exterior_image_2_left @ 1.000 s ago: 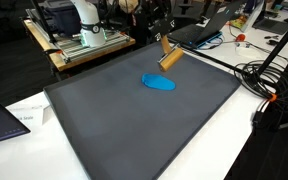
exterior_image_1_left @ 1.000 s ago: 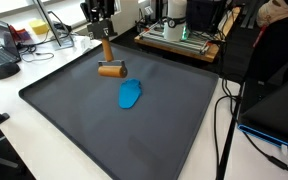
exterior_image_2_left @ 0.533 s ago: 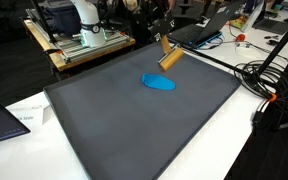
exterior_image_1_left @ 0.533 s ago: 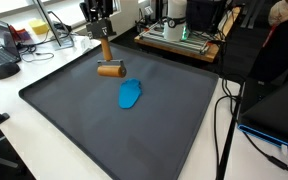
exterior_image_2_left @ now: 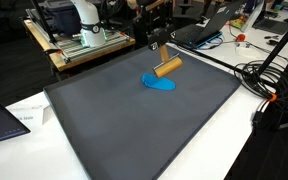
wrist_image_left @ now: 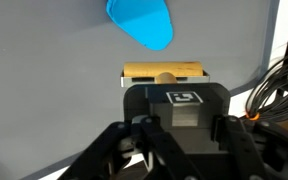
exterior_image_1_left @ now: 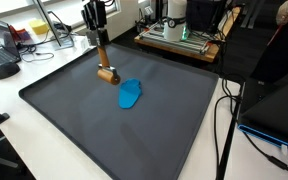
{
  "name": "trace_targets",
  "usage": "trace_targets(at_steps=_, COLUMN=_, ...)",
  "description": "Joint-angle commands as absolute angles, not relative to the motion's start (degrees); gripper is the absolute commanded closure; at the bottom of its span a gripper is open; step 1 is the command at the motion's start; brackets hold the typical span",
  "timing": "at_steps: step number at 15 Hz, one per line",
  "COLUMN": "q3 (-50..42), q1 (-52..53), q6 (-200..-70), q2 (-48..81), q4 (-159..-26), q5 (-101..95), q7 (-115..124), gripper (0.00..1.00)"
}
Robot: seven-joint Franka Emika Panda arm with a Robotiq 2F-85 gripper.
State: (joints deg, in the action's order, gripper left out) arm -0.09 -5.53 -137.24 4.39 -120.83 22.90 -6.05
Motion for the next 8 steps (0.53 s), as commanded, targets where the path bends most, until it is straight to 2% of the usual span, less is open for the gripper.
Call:
trace_targets(at_steps=1, q3=-1.9, q1=-4.3, q6=-135.7, q2=7.1, q4=-116.4, q5=15.8, q7=9.4, gripper=0.78)
trace_targets(at_steps=8, q3=-3.3, q1=-2.3, q6=-125.6, q2=11.3, q4=-109.5, q5=8.6, q7=31.5, gripper=0.78)
